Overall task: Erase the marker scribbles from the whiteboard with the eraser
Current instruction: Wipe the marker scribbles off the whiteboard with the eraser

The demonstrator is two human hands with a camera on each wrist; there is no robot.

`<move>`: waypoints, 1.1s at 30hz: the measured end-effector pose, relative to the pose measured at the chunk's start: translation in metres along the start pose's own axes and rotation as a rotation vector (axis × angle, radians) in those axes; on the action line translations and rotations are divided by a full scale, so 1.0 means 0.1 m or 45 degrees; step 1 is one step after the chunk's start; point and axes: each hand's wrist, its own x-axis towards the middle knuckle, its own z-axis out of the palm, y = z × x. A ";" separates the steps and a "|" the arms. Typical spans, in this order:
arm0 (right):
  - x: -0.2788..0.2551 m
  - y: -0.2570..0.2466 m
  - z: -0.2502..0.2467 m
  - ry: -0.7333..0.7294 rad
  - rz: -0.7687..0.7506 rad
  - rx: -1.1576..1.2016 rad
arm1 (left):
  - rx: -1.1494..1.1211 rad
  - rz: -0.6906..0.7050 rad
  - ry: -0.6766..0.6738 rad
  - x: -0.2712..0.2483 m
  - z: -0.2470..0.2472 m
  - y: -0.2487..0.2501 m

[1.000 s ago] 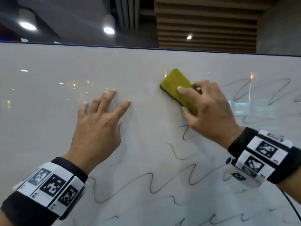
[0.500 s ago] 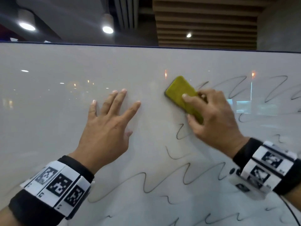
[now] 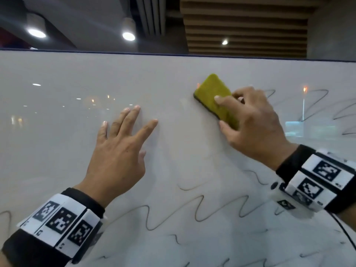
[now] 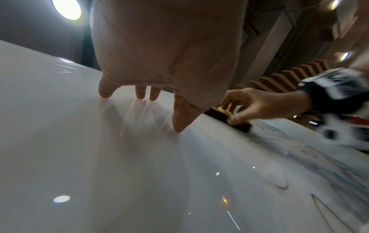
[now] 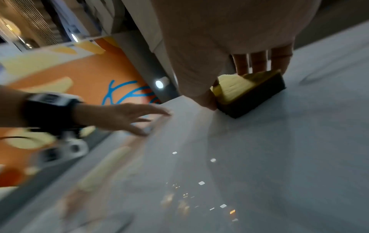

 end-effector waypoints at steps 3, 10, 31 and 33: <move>-0.75 -0.55 0.23 -0.218 -0.370 0.097 | -0.004 -0.031 0.019 -0.01 0.02 0.03; -0.66 -0.28 0.17 -0.276 -0.533 0.089 | 0.026 -0.054 -0.017 -0.02 0.00 0.12; -0.10 0.64 -0.26 -0.043 0.108 -0.079 | 0.111 0.177 -0.071 0.10 0.10 0.61; -0.38 0.43 -0.15 -0.076 -0.041 -0.036 | 0.087 0.145 -0.051 0.14 0.13 0.67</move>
